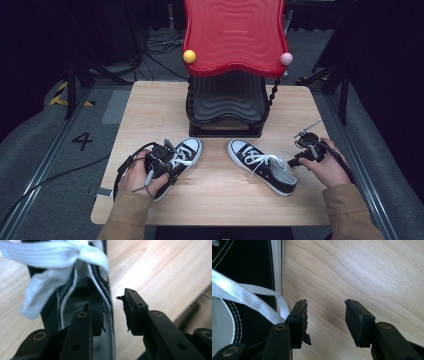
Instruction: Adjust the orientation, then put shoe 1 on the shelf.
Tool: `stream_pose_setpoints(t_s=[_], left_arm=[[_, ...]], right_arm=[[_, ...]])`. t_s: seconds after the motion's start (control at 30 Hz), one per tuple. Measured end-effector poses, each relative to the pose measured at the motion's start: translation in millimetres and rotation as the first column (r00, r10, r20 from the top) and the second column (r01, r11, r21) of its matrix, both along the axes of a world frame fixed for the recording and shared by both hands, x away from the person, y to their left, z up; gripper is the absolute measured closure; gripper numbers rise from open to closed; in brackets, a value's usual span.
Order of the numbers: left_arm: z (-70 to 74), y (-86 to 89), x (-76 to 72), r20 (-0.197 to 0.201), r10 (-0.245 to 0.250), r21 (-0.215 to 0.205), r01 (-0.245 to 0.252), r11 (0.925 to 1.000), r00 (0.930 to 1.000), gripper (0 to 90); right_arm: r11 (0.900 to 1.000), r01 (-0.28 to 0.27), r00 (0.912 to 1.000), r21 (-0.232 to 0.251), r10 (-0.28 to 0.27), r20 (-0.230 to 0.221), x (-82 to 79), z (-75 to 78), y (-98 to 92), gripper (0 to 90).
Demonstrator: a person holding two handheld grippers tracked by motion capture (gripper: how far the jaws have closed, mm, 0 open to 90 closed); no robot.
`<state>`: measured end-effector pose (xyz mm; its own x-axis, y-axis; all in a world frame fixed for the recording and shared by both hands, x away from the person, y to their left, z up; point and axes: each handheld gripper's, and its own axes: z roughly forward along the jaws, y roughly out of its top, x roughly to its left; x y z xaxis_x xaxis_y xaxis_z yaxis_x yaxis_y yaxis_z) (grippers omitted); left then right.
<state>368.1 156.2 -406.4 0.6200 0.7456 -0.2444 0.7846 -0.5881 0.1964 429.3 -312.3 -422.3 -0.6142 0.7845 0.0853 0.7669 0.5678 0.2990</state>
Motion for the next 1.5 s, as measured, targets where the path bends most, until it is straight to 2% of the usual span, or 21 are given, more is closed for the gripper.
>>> stream_pose_setpoints(t_s=[0.07,0.17,0.3,0.5,0.6,0.63,0.9,1.07,1.2,1.4,1.5], left_arm=[[-3.2,-1.7,-0.3,0.025,0.014,-0.008,-0.013,0.9999,0.9996,71.5],[-9.6,-1.2,0.9,0.05,0.045,-0.047,-0.043,0.998,0.9977,72.8],[-19.4,-2.1,4.7,0.04,0.064,-0.079,-0.061,0.995,0.9972,76.5],[-21.7,-6.4,4.9,0.088,0.07,-0.076,-0.064,0.9951,0.9937,78.6],[-25.3,-4.8,6.0,0.113,0.088,-0.1,-0.077,0.992,0.9897,80.2],[-28.2,-2.6,7.3,0.104,0.11,-0.13,-0.096,0.9868,0.9884,79.5],[-29.6,-10.3,7.8,0.118,0.099,-0.065,-0.092,0.9937,0.9881,74.4],[-29.6,-10.0,9.0,0.107,0.11,-0.07,-0.103,0.9923,0.9882,74.8],[-28.1,-10.1,8.8,0.109,0.112,-0.068,-0.105,0.9921,0.9877,79.0],[-19.3,-17.7,6.7,0.145,0.083,0.002,-0.084,0.9964,0.986,84.6],[-13.7,-19.7,6.6,0.152,0.102,-0.007,-0.102,0.9948,0.9832,85.7]], right_arm=[[1.0,-0.001,1.0,0.0,0.001,-0.002,-0.1,-0.4,0.2,52.9],[1.0,0.004,1.0,0.001,-0.004,-0.003,-0.3,-1.3,-0.4,52.6],[1.0,0.006,0.9999,0.0,-0.006,-0.01,-0.7,-2.3,-1.7,52.1],[1.0,0.006,0.9999,-0.003,-0.006,-0.011,-1.1,-3.7,-2.2,51.7],[1.0,0.008,0.9999,-0.005,-0.008,-0.015,-1.2,-4.3,-1.6,51.7],[1.0,0.008,0.9998,-0.005,-0.008,-0.016,-1.3,-4.3,-1.3,51.7],[1.0,0.002,0.9998,-0.006,-0.003,-0.019,-2.5,-4.4,0.9,52.2],[1.0,0.007,0.9996,-0.008,-0.007,-0.026,-4.2,-6.3,-1.9,52.3],[1.0,0.018,0.9995,-0.009,-0.018,-0.026,-6.6,-5.6,-5.5,52.4],[1.0,0.02,0.9994,-0.011,-0.02,-0.027,-7.4,-7.4,-7.1,52.4],[1.0,0.017,0.9994,-0.012,-0.018,-0.029,-7.6,-8.4,-6.8,52.3]])
